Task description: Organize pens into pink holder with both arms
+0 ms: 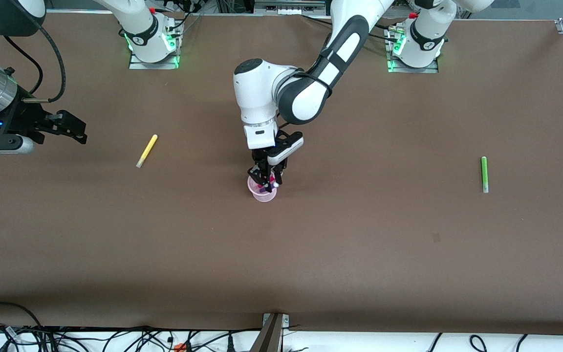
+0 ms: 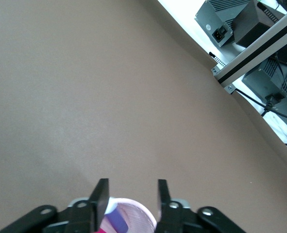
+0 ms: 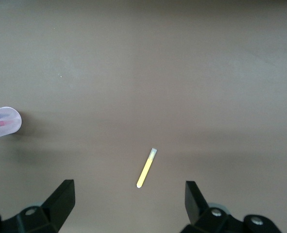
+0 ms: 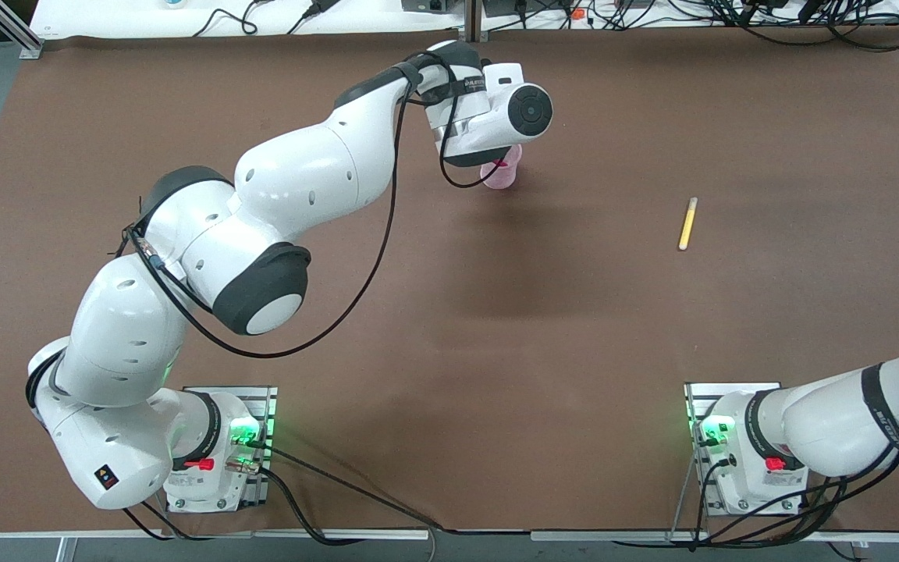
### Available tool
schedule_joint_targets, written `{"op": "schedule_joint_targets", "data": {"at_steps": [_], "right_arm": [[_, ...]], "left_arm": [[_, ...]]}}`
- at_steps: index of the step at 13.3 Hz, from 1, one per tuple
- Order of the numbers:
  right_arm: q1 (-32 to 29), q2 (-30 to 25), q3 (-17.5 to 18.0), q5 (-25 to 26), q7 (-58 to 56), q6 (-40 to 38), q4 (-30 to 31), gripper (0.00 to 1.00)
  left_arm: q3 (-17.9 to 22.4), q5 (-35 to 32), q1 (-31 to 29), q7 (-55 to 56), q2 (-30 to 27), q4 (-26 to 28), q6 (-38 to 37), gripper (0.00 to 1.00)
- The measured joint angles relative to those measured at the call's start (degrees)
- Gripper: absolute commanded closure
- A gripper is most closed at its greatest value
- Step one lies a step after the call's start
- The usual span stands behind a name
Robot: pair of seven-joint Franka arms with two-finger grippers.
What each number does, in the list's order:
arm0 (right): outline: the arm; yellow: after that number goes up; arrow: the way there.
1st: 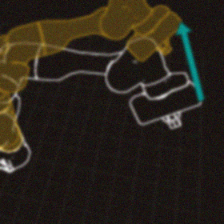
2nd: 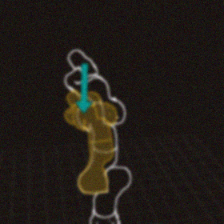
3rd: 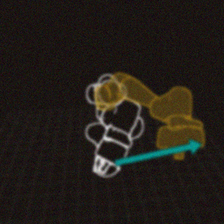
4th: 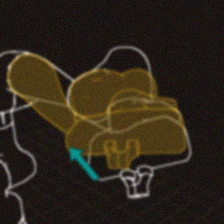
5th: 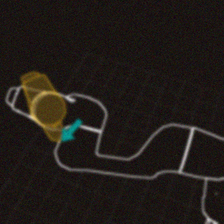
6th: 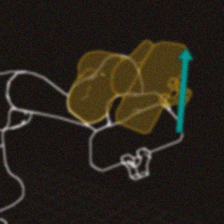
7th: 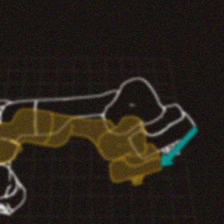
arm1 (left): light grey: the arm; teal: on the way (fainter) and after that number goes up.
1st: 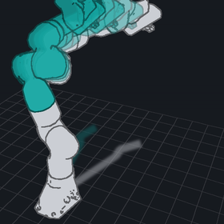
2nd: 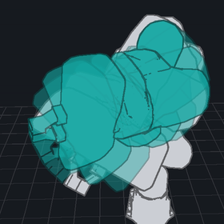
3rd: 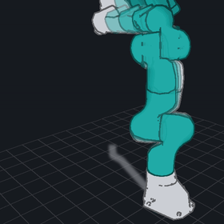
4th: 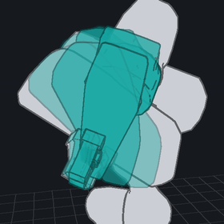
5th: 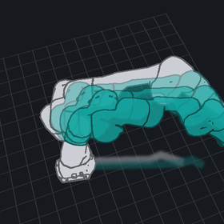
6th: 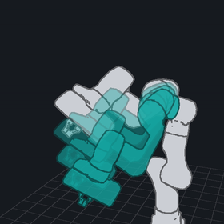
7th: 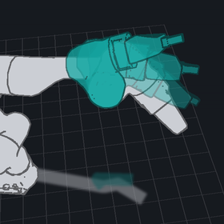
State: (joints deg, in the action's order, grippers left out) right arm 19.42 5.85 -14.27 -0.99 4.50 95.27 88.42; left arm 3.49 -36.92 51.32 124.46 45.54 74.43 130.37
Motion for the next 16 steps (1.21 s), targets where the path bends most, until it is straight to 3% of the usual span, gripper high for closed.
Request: {"op": "schedule_joint_targets", "data": {"at_steps": [3, 6, 11, 16], "right_arm": [[0.03, 0.00, 0.00, 0.00, 0.01, 0.09, -0.07, 0.00], [0.16, 0.35, 0.11, 0.00, 0.01, 0.67, -0.08, 0.00], [0.55, 1.51, 0.51, 0.03, 0.03, 0.91, -0.09, 0.00], [0.56, 1.51, 0.51, 0.07, 0.03, 0.92, -0.14, 0.00]], "left_arm": [[0.91, 0.00, -0.53, 0.07, -0.21, -1.39, 0.00, 0.34], [1.42, 3.35, -5.69, -4.60, -4.55, -2.42, -1.19, 0.31], [1.53, 22.16, -18.19, -32.08, -14.03, -2.28, -9.16, 0.26], [1.53, 36.09, -30.40, -63.89, -22.80, 1.45, -19.30, 0.09]]}}
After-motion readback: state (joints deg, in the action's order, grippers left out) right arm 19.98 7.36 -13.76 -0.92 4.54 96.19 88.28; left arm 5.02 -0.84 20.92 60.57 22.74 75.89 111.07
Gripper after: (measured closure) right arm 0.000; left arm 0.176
